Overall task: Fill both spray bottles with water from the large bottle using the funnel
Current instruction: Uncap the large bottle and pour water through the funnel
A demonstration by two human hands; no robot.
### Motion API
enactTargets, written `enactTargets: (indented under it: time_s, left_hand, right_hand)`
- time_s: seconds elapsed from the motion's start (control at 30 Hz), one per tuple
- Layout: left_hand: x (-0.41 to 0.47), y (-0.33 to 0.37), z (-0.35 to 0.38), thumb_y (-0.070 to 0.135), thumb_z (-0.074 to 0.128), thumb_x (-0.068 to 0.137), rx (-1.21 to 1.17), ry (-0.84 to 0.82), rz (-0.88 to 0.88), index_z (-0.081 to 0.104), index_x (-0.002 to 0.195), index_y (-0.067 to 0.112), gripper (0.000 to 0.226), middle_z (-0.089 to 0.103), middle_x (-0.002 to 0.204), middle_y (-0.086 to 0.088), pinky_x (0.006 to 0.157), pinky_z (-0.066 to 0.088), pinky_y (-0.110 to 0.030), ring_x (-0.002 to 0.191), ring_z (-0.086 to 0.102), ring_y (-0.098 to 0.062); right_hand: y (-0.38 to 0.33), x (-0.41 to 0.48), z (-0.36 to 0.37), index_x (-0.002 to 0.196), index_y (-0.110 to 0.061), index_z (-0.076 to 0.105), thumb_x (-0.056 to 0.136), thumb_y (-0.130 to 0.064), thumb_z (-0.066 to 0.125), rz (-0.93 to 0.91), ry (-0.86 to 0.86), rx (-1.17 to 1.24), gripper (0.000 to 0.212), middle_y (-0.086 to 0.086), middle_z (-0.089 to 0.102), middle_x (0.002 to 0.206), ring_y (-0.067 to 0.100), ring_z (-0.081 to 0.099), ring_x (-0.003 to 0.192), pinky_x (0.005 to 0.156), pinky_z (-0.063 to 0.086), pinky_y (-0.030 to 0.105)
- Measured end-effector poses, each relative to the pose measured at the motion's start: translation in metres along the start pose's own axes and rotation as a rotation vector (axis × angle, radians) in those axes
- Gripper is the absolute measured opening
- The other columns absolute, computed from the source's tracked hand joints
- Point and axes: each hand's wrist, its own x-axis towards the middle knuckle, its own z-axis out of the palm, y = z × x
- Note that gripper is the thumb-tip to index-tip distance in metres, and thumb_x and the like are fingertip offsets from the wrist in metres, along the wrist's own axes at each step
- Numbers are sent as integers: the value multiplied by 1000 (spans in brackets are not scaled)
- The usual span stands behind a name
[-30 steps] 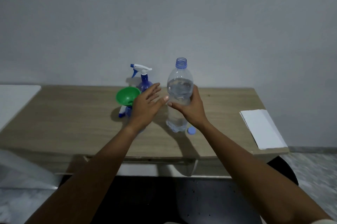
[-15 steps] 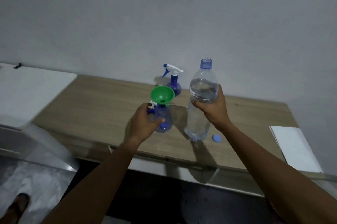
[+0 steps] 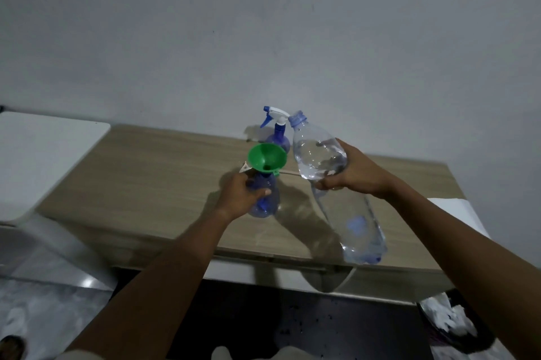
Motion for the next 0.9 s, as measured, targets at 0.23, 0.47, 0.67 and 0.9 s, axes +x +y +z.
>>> enactTargets:
  time_s: [0.23,0.47,0.67,0.9]
  left_hand:
    - [0,-3,-8,5,84,78,-11,-64,25,70,119,6,44,75,107,-11,91,55,-37,97,69,-21]
    - [2,-3,-13,6,82,80,24,-108,48,70,120,5,41,76,103,-6,78,51,-14,90,66,-12]
    - [-1,-1,-13,4,80,82,6,-124,38,69,120,4,39,71,98,-1,71,47,-6,84,63,-4]
    - [1,-4,-13,-1,78,82,11,-128,35,67,123,0,42,67,89,5,70,45,-4,73,59,9]
  right_hand:
    - [-11,-6,-1,118,-33,60,71,-2,87,98,-146,-62,62,7,76,103,21,75,88,80,62,53]
    - [-17,-3,-4,112,-29,62,72,2,86,148,-257,-114,56,-3,76,90,11,73,79,71,62,34]
    - [-16,3,-6,109,-23,65,73,0,86,174,-306,-166,47,6,76,95,17,73,83,85,62,46]
    - [-17,10,-4,114,-12,68,74,-4,86,213,-391,-232,45,14,78,96,27,75,85,89,60,53]
